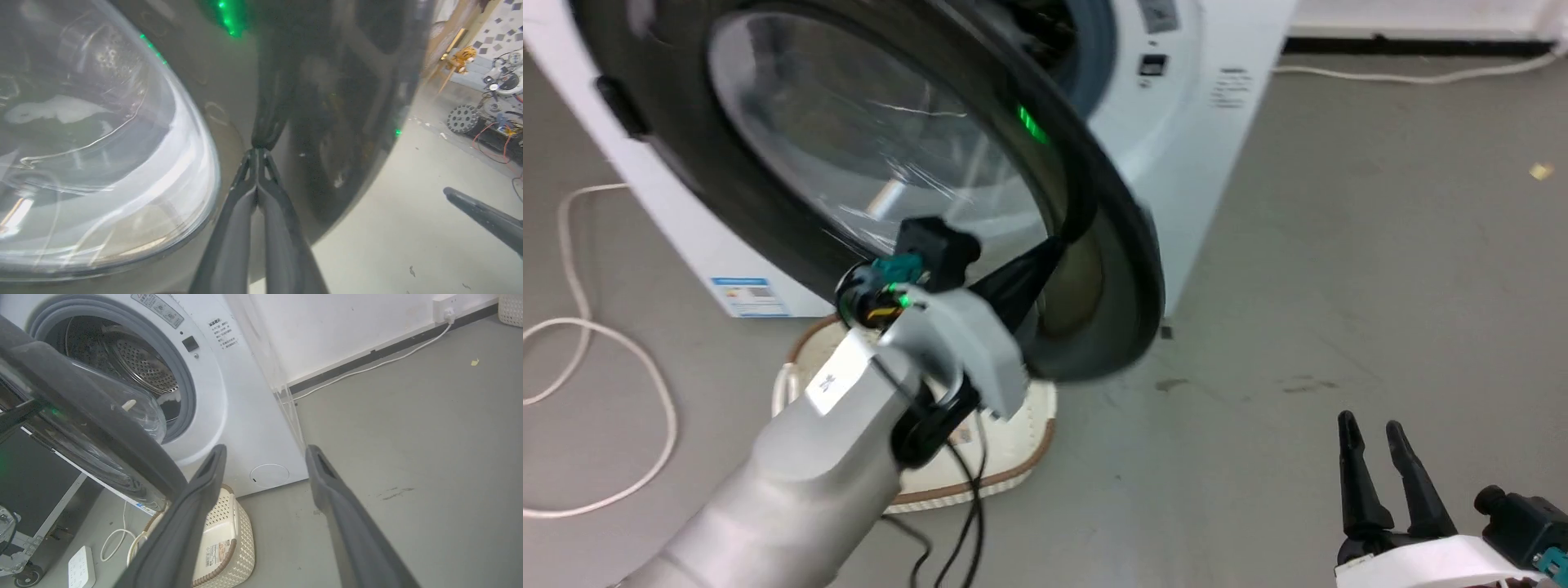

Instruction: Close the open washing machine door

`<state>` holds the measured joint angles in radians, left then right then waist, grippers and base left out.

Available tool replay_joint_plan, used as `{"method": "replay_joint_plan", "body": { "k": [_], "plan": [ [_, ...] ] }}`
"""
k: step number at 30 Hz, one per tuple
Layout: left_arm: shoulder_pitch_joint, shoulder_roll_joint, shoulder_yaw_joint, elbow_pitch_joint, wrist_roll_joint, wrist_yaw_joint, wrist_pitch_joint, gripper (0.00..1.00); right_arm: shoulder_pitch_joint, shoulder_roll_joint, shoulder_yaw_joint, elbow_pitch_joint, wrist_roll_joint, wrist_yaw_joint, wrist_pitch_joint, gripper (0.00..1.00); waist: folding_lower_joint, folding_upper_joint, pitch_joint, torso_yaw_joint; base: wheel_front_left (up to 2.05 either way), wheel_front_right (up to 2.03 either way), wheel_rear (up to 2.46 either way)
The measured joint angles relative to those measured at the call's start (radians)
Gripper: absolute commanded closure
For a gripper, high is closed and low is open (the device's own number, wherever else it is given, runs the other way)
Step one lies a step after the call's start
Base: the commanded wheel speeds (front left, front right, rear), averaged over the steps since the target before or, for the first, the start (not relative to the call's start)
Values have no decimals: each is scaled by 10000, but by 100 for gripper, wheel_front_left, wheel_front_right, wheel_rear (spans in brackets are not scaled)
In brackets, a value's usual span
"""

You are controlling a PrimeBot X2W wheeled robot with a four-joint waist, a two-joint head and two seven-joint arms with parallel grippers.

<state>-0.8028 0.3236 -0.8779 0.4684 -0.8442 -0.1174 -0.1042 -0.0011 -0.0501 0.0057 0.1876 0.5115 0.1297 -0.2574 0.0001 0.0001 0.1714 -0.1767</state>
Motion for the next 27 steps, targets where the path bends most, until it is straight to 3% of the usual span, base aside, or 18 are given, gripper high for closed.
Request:
{"method": "replay_joint_plan", "body": {
  "k": [7,14,19,24,27],
  "plan": [
    [-787,-872,134,1235,36,-2,-548,100,5,0,-38,-13,19,0,0,0,0,0,153,-135,0,0,0],
    [-891,-943,871,1641,-320,10,-1285,100,11,2,-40,-13,-12,0,0,0,0,0,-221,341,0,0,0],
    [-727,-437,2587,1181,-261,554,-1521,100,39,2,-82,-25,-128,0,0,0,-1,0,-660,783,0,0,0],
    [654,90,5294,-721,1221,1346,-1534,100,214,2,-40,-50,-192,0,0,0,-2,0,-1116,1191,0,0,0],
    [1928,128,6182,-1661,2261,1620,-1532,100,335,4,2,-48,-192,0,-2,0,-3,0,-1364,1378,0,0,0]
  ]
}}
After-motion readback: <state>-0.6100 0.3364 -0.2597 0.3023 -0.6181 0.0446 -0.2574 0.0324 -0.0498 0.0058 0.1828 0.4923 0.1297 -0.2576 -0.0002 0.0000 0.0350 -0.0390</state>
